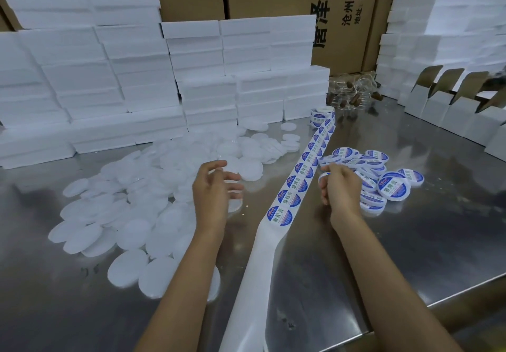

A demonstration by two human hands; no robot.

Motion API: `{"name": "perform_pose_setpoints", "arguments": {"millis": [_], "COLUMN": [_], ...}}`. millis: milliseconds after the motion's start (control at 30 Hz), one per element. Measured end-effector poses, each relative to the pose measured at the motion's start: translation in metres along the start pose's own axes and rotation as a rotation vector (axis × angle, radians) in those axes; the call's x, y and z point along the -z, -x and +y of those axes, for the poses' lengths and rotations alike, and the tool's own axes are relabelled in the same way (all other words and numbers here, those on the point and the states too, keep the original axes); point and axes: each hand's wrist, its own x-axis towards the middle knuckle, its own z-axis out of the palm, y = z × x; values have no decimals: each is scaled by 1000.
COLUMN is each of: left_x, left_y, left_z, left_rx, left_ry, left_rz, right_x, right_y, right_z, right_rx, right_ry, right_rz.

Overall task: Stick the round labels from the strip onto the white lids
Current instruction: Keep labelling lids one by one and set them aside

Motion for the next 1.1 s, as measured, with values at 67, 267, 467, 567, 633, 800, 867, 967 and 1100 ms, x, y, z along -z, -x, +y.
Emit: {"name": "perform_pose_setpoints", "arguments": {"millis": [67,267,467,567,633,800,867,967,1100], "left_x": [7,23,27,28,28,30,28,19,5], "left_y": [-5,-14,-16,-16,-16,-18,-18,-16,0], "left_z": [2,6,10,12,12,12,13,13,16], "left_rx": [-22,-39,-32,-38,-41,-17,0,68,271], "left_ry": [10,50,63,61,52,50,34,-40,73], "left_rz": [103,256,302,311,312,302,270,144,-207], "right_x": [-9,-49,-83,-90,-91,-79,-70,-59,-59], "right_y": [12,52,64,65,66,62,59,61,66], "right_z": [3,20,21,21,22,18,15,12,10], "right_rx": [187,634,829,822,805,584,499,428,493], "right_ry": [129,520,822,852,827,630,550,354,204], "right_rz": [-50,-544,-746,-746,-754,-672,-608,-546,-479]}}
